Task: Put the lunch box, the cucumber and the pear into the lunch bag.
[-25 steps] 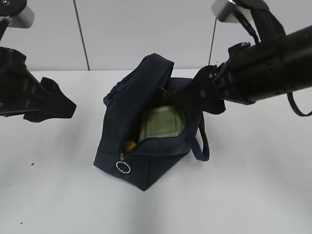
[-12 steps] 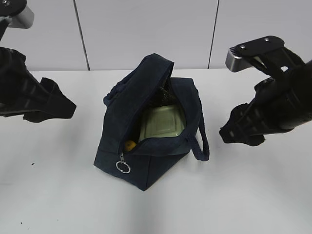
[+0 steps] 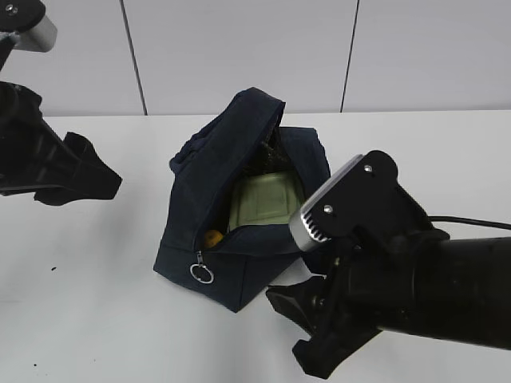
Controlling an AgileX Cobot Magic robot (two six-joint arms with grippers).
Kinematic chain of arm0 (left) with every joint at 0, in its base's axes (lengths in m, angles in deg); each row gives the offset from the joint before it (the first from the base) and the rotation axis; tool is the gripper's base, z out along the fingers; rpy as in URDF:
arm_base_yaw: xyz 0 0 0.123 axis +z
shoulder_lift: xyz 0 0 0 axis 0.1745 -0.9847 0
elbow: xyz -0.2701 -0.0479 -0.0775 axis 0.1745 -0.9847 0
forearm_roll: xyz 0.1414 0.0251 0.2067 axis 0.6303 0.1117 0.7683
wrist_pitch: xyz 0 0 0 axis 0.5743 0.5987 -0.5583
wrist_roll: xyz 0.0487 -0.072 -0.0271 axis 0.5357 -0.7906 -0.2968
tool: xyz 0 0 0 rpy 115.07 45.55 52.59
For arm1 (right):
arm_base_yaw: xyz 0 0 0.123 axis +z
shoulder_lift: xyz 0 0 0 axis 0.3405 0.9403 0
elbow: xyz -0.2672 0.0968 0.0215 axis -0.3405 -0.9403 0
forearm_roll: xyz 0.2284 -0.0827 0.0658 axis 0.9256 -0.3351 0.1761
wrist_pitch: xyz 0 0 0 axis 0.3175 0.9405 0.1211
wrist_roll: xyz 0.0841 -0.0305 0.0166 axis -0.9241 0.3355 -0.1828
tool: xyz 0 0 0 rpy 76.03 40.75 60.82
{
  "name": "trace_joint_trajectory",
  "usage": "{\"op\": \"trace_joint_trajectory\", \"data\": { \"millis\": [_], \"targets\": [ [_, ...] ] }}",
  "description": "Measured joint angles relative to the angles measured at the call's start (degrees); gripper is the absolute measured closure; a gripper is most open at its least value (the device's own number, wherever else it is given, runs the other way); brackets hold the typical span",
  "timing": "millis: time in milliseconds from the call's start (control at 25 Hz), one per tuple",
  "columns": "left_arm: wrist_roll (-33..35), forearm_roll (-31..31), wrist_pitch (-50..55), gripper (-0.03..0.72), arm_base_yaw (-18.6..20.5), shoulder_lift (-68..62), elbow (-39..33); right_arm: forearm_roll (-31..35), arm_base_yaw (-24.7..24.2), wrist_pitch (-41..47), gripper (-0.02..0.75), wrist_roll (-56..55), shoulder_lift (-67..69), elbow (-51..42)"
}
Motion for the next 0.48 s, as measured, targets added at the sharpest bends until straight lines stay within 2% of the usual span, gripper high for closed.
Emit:
{"op": "trace_joint_trajectory", "data": {
  "millis": [160,280,360,480],
  "targets": [
    [0.0,0.1,-0.1,0.274,0.0,0.0,0.0,-2.1,3.0,-7.3,0.289,-0.6,4.1,0.0],
    [0.0,0.1,-0.8,0.276,0.0,0.0,0.0,-10.0,4.0,-9.8,0.3,-9.2,9.5,0.0],
    [0.0,0.2,-1.1,0.282,0.0,0.0,0.0,-19.8,4.4,-13.0,0.314,-19.7,12.9,0.0],
    [0.0,0.2,-1.4,0.288,0.0,0.0,0.0,-38.9,4.4,-19.1,0.344,-40.0,16.3,0.0]
  ]
}}
